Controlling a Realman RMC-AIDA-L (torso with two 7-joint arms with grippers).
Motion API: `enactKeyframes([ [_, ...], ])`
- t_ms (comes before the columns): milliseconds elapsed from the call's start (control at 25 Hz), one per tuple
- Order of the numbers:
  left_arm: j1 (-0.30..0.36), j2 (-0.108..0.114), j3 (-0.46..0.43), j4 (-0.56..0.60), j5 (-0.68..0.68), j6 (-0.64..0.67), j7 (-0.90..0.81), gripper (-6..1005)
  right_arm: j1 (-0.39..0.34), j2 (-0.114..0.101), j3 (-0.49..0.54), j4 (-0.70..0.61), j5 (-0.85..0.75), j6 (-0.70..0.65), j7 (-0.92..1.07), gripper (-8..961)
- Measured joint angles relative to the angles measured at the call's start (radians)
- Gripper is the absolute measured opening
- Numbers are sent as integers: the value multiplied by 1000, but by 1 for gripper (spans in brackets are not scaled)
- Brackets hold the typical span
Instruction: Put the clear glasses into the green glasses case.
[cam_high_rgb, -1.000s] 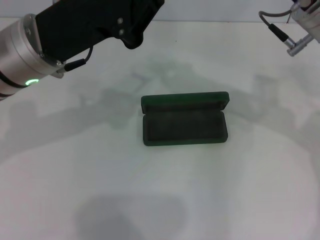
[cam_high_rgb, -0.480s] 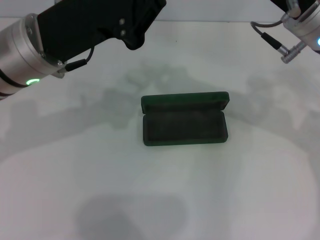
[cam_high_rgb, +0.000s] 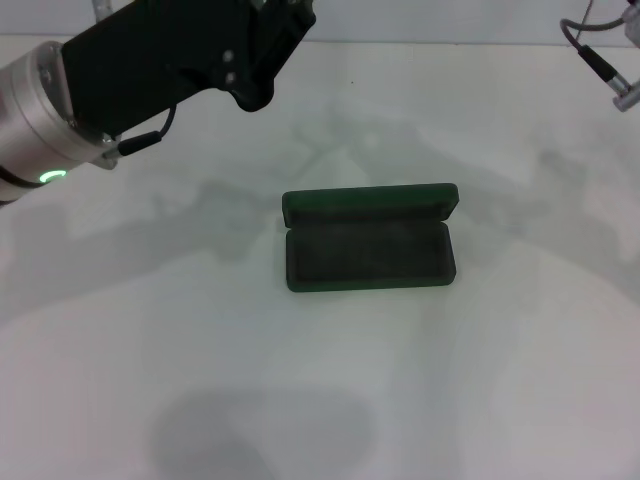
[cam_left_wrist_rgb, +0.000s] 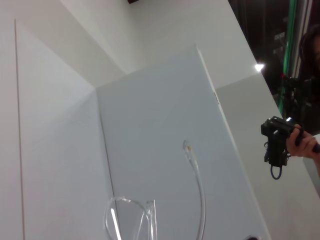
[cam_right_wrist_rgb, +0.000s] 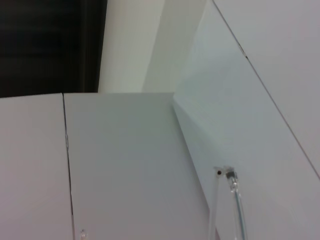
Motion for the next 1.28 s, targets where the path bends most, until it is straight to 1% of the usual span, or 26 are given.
enactKeyframes([
  [40,0,1,0,1,0,3,-2,23,-3,-4,1,3,-8,1,0,90],
  [240,-2,2,0,4,16,15,-25,23,-7,-5,1,10,-42,9,1,90],
  [440,-7,6,0,5,29,45,-45,22,3,3,0,29,-86,19,2,90],
  [720,-16,13,0,11,35,73,-69,23,5,8,-8,29,-111,28,2,90],
  [1080,-36,12,0,20,54,74,-84,22,19,14,-35,30,-136,37,6,91],
  [1280,-42,11,0,20,56,73,-89,22,30,16,-76,30,-137,56,7,91],
])
